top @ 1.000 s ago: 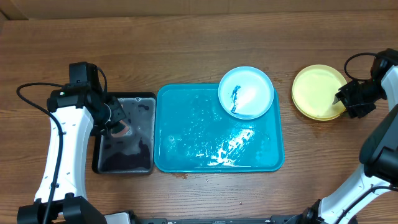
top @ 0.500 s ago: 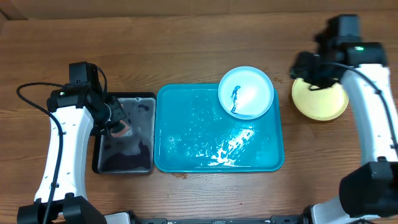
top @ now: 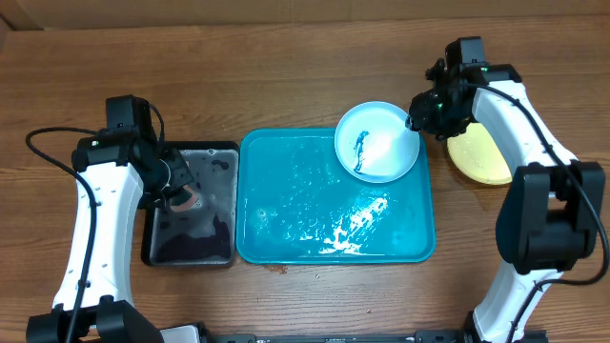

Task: Clean dirty plates on tray and stack at the side
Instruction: 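Move right gripper to the white plate and grasp its rim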

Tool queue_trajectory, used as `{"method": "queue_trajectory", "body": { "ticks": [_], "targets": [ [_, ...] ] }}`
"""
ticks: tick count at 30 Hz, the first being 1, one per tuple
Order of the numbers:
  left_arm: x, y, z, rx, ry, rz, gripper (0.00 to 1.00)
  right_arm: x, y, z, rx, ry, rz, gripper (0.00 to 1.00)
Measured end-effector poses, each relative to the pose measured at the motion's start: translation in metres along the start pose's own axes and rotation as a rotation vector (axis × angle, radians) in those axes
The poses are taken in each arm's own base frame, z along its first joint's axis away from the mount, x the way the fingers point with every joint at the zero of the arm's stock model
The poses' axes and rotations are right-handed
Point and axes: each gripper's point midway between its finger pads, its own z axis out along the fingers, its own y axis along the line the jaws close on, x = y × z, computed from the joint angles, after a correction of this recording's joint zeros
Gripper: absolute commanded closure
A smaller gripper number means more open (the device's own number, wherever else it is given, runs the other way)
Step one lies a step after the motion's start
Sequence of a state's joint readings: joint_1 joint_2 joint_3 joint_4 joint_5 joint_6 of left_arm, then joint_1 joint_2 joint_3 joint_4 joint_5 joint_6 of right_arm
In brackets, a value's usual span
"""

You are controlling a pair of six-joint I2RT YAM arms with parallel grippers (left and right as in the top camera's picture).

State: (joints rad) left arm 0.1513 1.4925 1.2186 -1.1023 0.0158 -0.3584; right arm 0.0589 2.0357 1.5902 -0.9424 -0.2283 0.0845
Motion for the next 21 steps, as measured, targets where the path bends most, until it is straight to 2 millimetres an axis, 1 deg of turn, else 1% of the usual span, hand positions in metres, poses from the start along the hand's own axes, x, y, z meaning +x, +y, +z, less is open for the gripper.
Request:
{"method": "queue_trajectory", "body": {
  "ticks": [7, 8, 10, 12, 14, 18, 19, 21],
  "targets": [
    [0.001, 0.0, 0.0, -0.002, 0.005, 0.014, 0.96, 0.0, -0.002, 0.027, -0.021, 0.025, -0.008, 0.47],
    [0.002, 0.001, 0.0, -0.002, 0.006, 0.019, 0.96, 0.0, -0.003, 0.03, -0.023, 0.027, -0.008, 0.48],
    [0.002, 0.001, 0.0, -0.003, 0.007, 0.022, 0.96, -0.001, -0.003, 0.033, -0.024, 0.029, -0.009, 0.52],
    [0.002, 0.001, 0.0, -0.003, 0.008, 0.022, 0.96, 0.0, -0.004, 0.035, -0.025, 0.033, -0.009, 0.59],
    [0.002, 0.001, 0.0, -0.003, 0.008, 0.022, 0.96, 0.001, -0.004, 0.037, -0.025, 0.038, -0.003, 0.63],
    [0.002, 0.001, 0.0, -0.003, 0.008, 0.022, 0.96, 0.002, -0.004, 0.041, -0.031, 0.041, 0.001, 0.65],
    [0.002, 0.001, 0.0, -0.003, 0.008, 0.022, 0.96, 0.001, -0.004, 0.041, -0.033, 0.039, 0.002, 0.67],
    [0.002, 0.001, 0.0, -0.003, 0.008, 0.022, 0.96, 0.001, -0.003, 0.042, -0.035, 0.038, 0.001, 0.79]
  ]
}}
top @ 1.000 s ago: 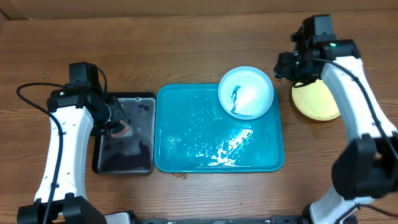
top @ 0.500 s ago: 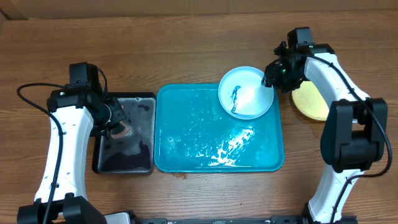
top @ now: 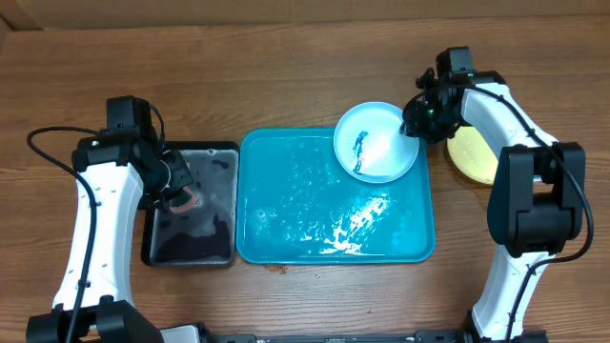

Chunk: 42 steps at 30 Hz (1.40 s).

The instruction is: Clean dirty plates on tray and stack at the side

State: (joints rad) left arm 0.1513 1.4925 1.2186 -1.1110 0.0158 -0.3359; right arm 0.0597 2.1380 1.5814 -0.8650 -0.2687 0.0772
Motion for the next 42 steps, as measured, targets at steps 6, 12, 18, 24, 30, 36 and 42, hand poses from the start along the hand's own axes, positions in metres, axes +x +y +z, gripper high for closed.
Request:
{"method": "queue_trajectory", "body": {
  "ticks": [6, 12, 18, 24, 30, 36, 42],
  "targets": [
    [0.0, 0.0, 0.0, 0.0, 0.0, 0.0, 0.96, 0.004, 0.0, 0.002, -0.003, 0.014, 0.008, 0.96],
    [0.0, 0.0, 0.0, 0.0, 0.001, 0.0, 0.96, 0.011, -0.001, 0.002, 0.0, 0.04, 0.022, 0.96],
    [0.001, 0.0, 0.0, -0.001, 0.002, 0.008, 0.96, 0.035, 0.005, 0.003, 0.006, 0.135, 0.042, 0.96],
    [-0.001, 0.003, 0.0, -0.014, -0.004, 0.026, 0.96, 0.076, 0.039, 0.007, 0.021, 0.28, -0.017, 0.96],
    [0.007, 0.015, 0.026, -0.068, -0.003, 0.024, 0.96, 0.113, 0.077, 0.012, 0.038, 0.38, -0.095, 0.96],
    [0.041, 0.034, 0.074, -0.127, 0.064, 0.002, 0.96, 0.129, 0.096, 0.015, 0.048, 0.41, -0.115, 0.96],
    [0.043, 0.035, 0.09, -0.129, 0.058, -0.001, 0.96, 0.133, 0.103, 0.016, 0.042, 0.418, -0.109, 0.96]
  ]
}}
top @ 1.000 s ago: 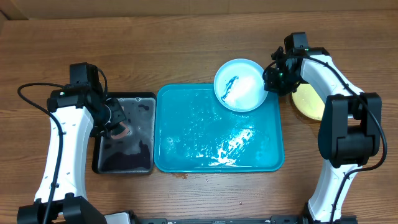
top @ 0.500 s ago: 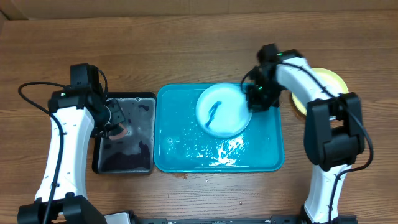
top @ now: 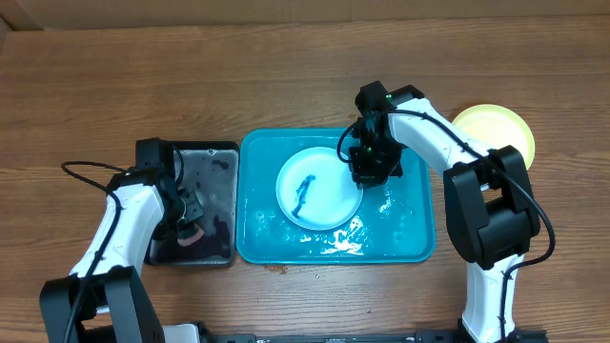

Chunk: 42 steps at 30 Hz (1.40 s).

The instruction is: Clean dirty plates on tray and stack at the side

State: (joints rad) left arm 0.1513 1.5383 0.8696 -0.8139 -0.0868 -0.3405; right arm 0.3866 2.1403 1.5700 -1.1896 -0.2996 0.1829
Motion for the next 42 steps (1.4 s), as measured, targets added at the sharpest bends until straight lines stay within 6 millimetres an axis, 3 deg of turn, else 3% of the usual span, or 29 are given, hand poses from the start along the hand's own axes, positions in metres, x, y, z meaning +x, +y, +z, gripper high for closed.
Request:
{"method": "queue_trajectory", "body": {
  "ticks": [8, 15, 20, 26, 31, 42],
  "targets": [
    [0.004, -0.005, 0.015, 0.013, 0.051, 0.004, 0.96, 0.001, 0.001, 0.0, -0.009, 0.003, 0.004, 0.96],
    [0.013, -0.004, 0.015, 0.008, 0.095, 0.006, 0.96, 0.001, 0.002, 0.0, -0.01, 0.003, 0.005, 0.96],
    [0.01, -0.005, -0.001, 0.009, 0.12, 0.007, 0.96, 0.001, 0.002, 0.0, -0.011, 0.003, 0.005, 0.96],
    [-0.024, -0.016, -0.041, 0.06, 0.017, 0.009, 0.96, -0.004, 0.003, 0.0, -0.015, -0.016, -0.003, 0.96],
    [-0.03, -0.048, -0.057, 0.189, -0.014, 0.122, 0.96, -0.012, 0.005, 0.0, -0.023, -0.048, -0.015, 0.96],
    [0.015, -0.159, -0.077, 0.406, -0.049, 0.509, 0.96, -0.014, 0.023, 0.006, -0.023, -0.071, -0.061, 0.96]
  ]
}}
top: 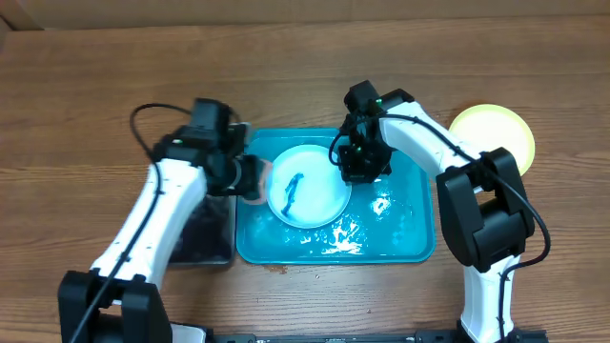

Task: Clean dirty plates on tray and stack at the side
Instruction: 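Scrub the white plate with the sponge while right gripper holds its rim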

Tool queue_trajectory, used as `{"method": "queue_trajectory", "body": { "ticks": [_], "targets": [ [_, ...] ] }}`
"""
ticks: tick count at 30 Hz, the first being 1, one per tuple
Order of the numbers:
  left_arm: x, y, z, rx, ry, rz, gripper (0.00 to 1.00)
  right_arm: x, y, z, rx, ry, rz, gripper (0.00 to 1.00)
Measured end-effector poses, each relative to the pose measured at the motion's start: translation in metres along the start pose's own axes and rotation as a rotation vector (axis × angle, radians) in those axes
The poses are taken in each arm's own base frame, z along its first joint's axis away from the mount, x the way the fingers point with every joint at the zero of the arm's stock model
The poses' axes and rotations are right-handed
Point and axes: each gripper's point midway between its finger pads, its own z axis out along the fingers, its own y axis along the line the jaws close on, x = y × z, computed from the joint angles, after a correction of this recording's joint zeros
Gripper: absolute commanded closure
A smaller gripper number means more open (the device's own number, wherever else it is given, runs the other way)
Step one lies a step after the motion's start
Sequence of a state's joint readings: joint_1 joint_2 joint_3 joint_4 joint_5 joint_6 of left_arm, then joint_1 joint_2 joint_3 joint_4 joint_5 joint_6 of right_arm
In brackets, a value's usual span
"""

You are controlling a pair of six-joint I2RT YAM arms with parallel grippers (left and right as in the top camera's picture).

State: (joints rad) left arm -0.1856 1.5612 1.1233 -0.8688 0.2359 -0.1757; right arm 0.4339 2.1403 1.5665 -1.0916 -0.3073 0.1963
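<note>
A white plate point(315, 195) with a dark blue smear point(292, 189) lies in the wet teal tray point(415, 243), left of its middle. My right gripper point(351, 170) is shut on the plate's right rim. My left gripper point(252, 181) hangs over the tray's left edge, just left of the plate, shut on a pinkish sponge point(254, 195). A clean yellow plate point(496, 133) rests on the table to the right of the tray.
A black tray point(205, 238) holding dark water stands against the teal tray's left side, partly under my left arm. Suds and puddles cover the teal tray's floor. Bare wooden table surrounds everything.
My left gripper has come out of the black tray with the sponge and now sits at the teal tray's left edge beside the plate. The plate and right gripper shifted slightly left.
The white plate first sat at the teal tray's back right corner with my right gripper on its rim, while the left gripper held the sponge in the black tray. The plate then lay in the tray's middle. Now the sponge is beside it.
</note>
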Motion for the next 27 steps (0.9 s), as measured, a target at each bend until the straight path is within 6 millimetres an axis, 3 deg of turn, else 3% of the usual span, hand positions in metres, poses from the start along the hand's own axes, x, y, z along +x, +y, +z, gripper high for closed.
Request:
{"method": "queue_trajectory", "body": {
  "ticks": [4, 7, 16, 24, 27],
  "targets": [
    [-0.001, -0.033, 0.006, 0.044, -0.017, 0.092, 0.96, 0.005, 0.002, 0.006, 0.004, 0.012, 0.002, 0.96],
    [0.0, -0.04, 0.014, 0.05, -0.008, 0.114, 0.96, 0.006, 0.002, 0.009, 0.001, 0.016, 0.004, 0.96],
    [0.012, -0.021, 0.087, 0.006, 0.149, 0.077, 0.96, 0.007, 0.002, 0.01, -0.006, 0.017, 0.004, 0.96],
    [0.012, -0.027, 0.094, 0.03, 0.173, 0.05, 0.96, 0.007, 0.002, 0.01, -0.007, 0.016, 0.004, 0.96],
    [0.013, -0.038, 0.096, 0.06, 0.176, 0.063, 0.96, 0.007, 0.002, 0.01, -0.007, 0.016, 0.004, 0.96]
  ]
}}
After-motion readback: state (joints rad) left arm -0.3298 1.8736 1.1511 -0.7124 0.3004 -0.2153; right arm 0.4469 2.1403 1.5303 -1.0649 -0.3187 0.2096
